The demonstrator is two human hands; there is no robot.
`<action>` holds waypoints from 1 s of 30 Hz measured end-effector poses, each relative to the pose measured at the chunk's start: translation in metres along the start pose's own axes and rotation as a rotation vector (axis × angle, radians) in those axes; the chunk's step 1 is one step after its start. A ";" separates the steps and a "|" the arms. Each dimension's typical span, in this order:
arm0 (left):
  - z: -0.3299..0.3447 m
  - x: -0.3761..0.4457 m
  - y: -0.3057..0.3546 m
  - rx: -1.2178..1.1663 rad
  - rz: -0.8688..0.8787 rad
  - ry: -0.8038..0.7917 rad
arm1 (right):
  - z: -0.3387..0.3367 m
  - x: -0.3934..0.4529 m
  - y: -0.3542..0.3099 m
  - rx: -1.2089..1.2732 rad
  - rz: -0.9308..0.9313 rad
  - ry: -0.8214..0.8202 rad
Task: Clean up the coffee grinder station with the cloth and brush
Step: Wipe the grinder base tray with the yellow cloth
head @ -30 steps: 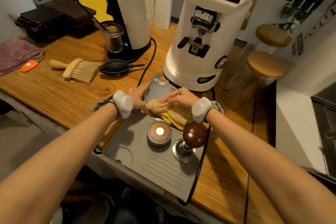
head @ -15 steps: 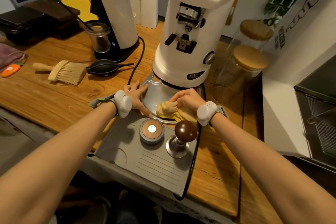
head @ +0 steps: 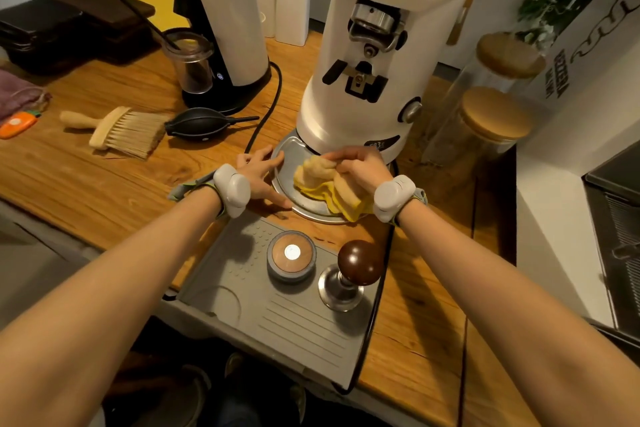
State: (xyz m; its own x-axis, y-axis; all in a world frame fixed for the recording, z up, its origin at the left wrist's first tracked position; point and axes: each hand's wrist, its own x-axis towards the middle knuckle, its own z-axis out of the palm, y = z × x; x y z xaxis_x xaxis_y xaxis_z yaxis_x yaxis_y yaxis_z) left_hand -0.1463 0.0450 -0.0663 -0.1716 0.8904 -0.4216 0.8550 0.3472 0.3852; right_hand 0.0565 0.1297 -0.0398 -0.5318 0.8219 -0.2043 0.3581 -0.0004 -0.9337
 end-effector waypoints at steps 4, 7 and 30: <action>-0.005 -0.001 0.001 0.016 0.002 -0.029 | 0.013 0.003 -0.006 -0.057 -0.051 -0.202; -0.005 -0.001 0.000 0.027 -0.002 -0.037 | 0.015 0.003 -0.002 -0.165 -0.029 -0.289; -0.006 -0.001 0.007 0.193 -0.025 -0.042 | -0.038 -0.041 0.034 -0.212 -0.073 -0.270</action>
State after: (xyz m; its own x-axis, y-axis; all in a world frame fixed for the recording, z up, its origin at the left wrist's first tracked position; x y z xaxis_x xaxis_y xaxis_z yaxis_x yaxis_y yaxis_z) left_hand -0.1431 0.0482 -0.0588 -0.1768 0.8679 -0.4643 0.9294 0.3025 0.2116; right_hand 0.1199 0.1179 -0.0516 -0.7351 0.6354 -0.2364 0.4481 0.1938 -0.8727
